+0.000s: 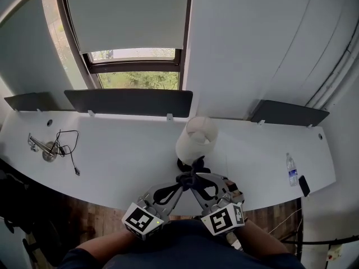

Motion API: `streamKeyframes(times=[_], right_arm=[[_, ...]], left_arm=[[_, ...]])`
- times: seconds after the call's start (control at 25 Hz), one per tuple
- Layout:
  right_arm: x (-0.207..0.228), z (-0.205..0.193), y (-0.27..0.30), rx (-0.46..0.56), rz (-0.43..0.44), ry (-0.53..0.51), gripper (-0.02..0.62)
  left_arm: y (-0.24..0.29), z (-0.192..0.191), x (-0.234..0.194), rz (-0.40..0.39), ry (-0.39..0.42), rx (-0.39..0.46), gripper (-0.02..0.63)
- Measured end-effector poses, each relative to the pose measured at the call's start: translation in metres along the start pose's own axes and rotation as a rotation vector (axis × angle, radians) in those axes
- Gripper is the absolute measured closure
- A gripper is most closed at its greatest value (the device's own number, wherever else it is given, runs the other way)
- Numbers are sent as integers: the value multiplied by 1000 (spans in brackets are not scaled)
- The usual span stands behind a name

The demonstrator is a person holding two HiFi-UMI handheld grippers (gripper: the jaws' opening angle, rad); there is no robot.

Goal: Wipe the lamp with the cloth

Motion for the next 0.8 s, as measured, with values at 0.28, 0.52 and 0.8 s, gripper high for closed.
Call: streamKeyframes(times=[0.28,0.52,0.8], right_arm=[[19,3,12,-4,-33,-59,492],[47,8,23,-15,-94,-100,492],[58,5,47,-42,-121,-177,492]], left_arm=[[2,-4,-8,2,-21,-9,600],[4,-5,-11,-3,-16,-25,600],[0,-10,-19,25,-27,-25,600]])
Point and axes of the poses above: the fingertips, and each gripper's own axes: y forward along the fingers, x to its right, z out of its top, the point moved 1 cm from there along -y, backward along the fingers, and after that the axes turned 2 degrees about -x, right-handed, at the moved point
